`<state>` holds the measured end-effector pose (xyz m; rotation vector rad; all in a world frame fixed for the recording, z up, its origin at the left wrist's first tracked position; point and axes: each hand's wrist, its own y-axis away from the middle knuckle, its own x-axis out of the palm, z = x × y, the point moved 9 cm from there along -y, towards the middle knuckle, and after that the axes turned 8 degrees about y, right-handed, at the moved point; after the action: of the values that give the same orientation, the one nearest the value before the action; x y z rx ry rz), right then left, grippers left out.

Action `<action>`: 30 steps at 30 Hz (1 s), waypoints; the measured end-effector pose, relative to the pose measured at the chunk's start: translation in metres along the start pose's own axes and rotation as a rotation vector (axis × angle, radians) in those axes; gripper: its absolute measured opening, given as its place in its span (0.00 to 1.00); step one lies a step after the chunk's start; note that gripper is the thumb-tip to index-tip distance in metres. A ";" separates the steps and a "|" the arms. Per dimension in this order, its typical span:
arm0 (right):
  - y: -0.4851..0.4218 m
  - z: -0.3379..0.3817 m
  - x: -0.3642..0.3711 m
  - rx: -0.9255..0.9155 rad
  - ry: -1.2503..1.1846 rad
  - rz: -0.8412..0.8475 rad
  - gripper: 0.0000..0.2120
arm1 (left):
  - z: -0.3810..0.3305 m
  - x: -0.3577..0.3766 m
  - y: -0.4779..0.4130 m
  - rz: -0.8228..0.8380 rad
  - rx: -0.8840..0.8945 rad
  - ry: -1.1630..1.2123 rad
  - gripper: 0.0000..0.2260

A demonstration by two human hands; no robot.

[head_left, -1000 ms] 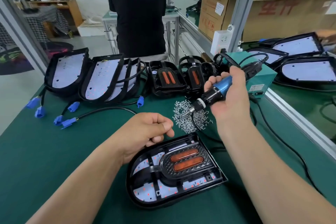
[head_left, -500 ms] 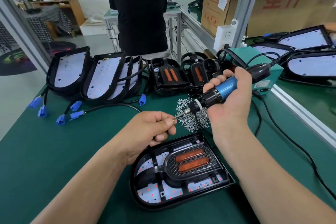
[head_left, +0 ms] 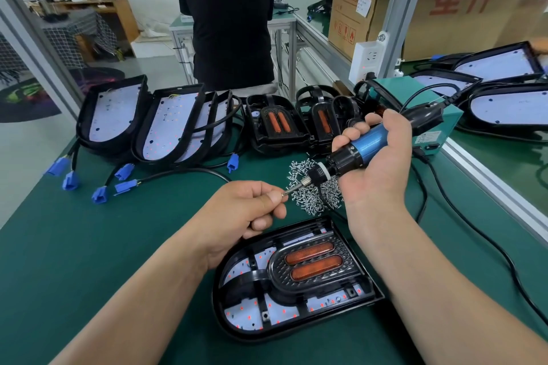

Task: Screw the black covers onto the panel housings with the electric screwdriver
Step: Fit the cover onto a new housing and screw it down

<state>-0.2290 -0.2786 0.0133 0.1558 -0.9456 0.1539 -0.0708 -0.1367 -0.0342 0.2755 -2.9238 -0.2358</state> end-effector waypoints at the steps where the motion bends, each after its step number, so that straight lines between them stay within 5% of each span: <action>1: 0.000 0.000 0.000 -0.002 0.004 0.005 0.08 | 0.000 0.000 0.000 -0.004 0.003 -0.001 0.06; 26: 0.003 -0.001 -0.011 -0.003 0.101 -0.058 0.13 | -0.009 0.004 0.006 -0.030 0.045 -0.121 0.03; 30: 0.002 0.001 -0.013 0.035 0.069 -0.056 0.12 | -0.009 0.007 0.008 0.005 0.030 -0.107 0.11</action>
<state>-0.2378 -0.2781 0.0030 0.2076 -0.8689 0.1239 -0.0769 -0.1313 -0.0226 0.2688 -3.0354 -0.2118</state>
